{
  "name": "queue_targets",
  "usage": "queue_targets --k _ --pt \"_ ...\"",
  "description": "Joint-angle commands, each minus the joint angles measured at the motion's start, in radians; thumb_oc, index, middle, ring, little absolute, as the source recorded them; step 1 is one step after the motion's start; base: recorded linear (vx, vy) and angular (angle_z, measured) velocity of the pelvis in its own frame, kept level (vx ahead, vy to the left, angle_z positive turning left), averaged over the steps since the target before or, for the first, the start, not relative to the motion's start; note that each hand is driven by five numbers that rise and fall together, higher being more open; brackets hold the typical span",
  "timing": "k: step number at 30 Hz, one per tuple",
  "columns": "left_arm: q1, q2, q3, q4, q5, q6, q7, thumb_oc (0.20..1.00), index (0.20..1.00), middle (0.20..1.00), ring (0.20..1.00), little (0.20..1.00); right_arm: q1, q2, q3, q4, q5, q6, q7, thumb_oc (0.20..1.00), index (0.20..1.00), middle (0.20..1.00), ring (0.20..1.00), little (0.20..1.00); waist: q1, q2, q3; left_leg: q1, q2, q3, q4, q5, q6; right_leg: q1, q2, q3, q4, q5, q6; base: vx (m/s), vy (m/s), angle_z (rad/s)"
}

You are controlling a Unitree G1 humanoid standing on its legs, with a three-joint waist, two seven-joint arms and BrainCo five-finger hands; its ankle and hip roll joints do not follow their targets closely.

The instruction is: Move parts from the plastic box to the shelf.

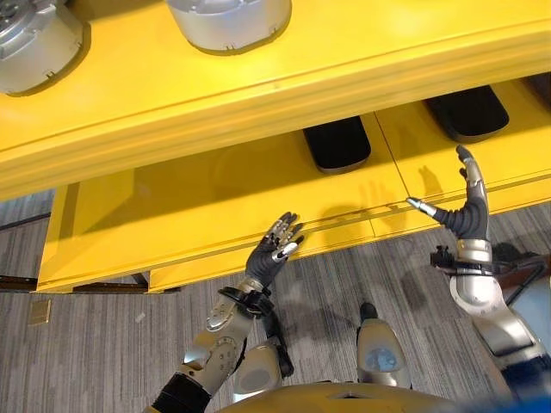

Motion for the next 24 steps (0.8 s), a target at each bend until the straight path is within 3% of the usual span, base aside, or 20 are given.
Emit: queue_targets --k 1,6,9,11,17,19,22,24 --pt "0.008 0.068 -0.004 -0.070 0.097 -0.079 -0.135 1.000 1.000 1.000 1.000 1.000 -0.064 -0.011 -0.040 -0.017 0.023 -0.058 -0.023 1.000 1.000 1.000 1.000 1.000 0.010 -0.039 -0.005 0.054 0.011 0.039 0.035 -0.128 0.028 0.015 0.013 -0.079 -0.014 0.005 -0.016 -0.04 0.119 -0.02" --pt "-0.037 0.135 -0.048 -0.083 0.119 -0.076 -0.217 1.000 1.000 1.000 1.000 1.000 -0.108 -0.015 -0.023 0.065 0.104 -0.009 -0.054 1.000 1.000 1.000 1.000 1.000 0.006 -0.042 -0.018 0.073 0.004 0.062 0.007 -0.124 0.039 0.032 -0.006 -0.081 -0.057 0.042 0.014 -0.02 0.125 -0.03" --pt "-0.074 0.167 -0.083 -0.089 0.135 -0.064 -0.229 1.000 1.000 1.000 1.000 1.000 -0.117 -0.006 -0.062 0.087 0.238 0.034 -0.056 1.000 1.000 1.000 1.000 1.000 -0.010 -0.051 -0.025 0.072 -0.006 0.076 0.012 -0.137 0.051 0.026 -0.012 -0.063 -0.059 0.053 0.030 -0.03 0.155 -0.01" --pt "-0.093 0.168 -0.094 -0.087 0.152 -0.054 -0.225 1.000 1.000 1.000 1.000 1.000 -0.115 -0.001 -0.072 0.092 0.244 0.046 -0.051 1.000 1.000 1.000 1.000 1.000 -0.015 -0.054 -0.024 0.070 -0.012 0.079 0.016 -0.142 0.058 0.022 -0.017 -0.058 -0.058 0.059 0.035 -0.04 0.144 0.01" --pt "-0.147 0.168 -0.128 -0.097 0.138 -0.030 -0.258 1.000 1.000 1.000 1.000 1.000 -0.130 0.029 -0.128 0.150 0.325 0.121 -0.018 1.000 1.000 1.000 1.000 1.000 -0.038 -0.077 -0.023 0.091 -0.059 0.115 0.040 -0.204 0.095 0.023 -0.075 -0.025 -0.104 0.131 0.092 0.01 0.184 -0.22" --pt "-0.182 0.150 -0.141 -0.086 0.151 -0.007 -0.222 1.000 1.000 1.000 1.000 1.000 -0.150 0.041 -0.136 0.150 0.322 0.139 -0.005 1.000 1.000 1.000 1.000 1.000 -0.033 -0.084 -0.012 0.092 -0.058 0.153 0.047 -0.210 0.100 0.017 -0.101 -0.067 -0.114 0.169 0.097 -0.08 0.138 -0.41" --pt "-0.170 0.125 -0.144 -0.069 0.191 -0.020 -0.171 1.000 1.000 1.000 1.000 1.000 -0.220 0.063 -0.115 0.180 0.300 0.145 0.034 1.000 1.000 1.000 1.000 1.000 0.001 -0.094 -0.001 0.119 -0.041 0.250 0.042 -0.212 0.097 0.006 -0.138 -0.207 -0.091 0.216 0.103 -0.09 0.049 -0.93" --pt "-0.158 0.120 -0.156 -0.046 0.260 -0.031 -0.159 1.000 1.000 1.000 1.000 1.000 -0.229 0.081 -0.101 0.181 0.296 0.151 0.002 1.000 1.000 1.000 1.000 1.000 0.016 -0.098 -0.008 0.111 -0.030 0.253 0.047 -0.215 0.118 0.003 -0.136 -0.201 0.010 0.190 0.087 -0.08 -0.097 -1.57"
